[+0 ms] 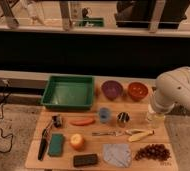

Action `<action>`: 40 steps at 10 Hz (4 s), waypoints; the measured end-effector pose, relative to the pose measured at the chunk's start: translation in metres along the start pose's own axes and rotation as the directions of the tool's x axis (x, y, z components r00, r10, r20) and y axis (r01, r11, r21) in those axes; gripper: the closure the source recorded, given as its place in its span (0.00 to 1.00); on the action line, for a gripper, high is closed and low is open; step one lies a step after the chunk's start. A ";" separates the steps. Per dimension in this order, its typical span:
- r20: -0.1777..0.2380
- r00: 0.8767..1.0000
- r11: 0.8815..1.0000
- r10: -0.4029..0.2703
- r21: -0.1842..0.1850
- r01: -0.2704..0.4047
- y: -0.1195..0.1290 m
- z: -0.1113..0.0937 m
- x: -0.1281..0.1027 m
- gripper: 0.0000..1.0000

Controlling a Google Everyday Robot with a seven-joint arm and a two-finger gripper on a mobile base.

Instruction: Place pepper in metal cup

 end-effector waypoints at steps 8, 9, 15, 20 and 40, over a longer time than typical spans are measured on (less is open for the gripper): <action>0.087 0.996 0.994 0.024 -0.109 -0.014 0.017 0.029 -0.034 0.20; 0.134 0.990 0.990 0.033 -0.143 -0.013 0.024 0.036 -0.048 0.20; 0.204 0.979 0.982 0.004 -0.188 0.035 0.044 0.043 -0.073 0.20; 0.236 0.972 0.975 0.003 -0.215 0.049 0.060 0.055 -0.088 0.20; 0.437 0.878 0.940 -0.197 -0.170 0.296 0.088 0.083 -0.266 0.20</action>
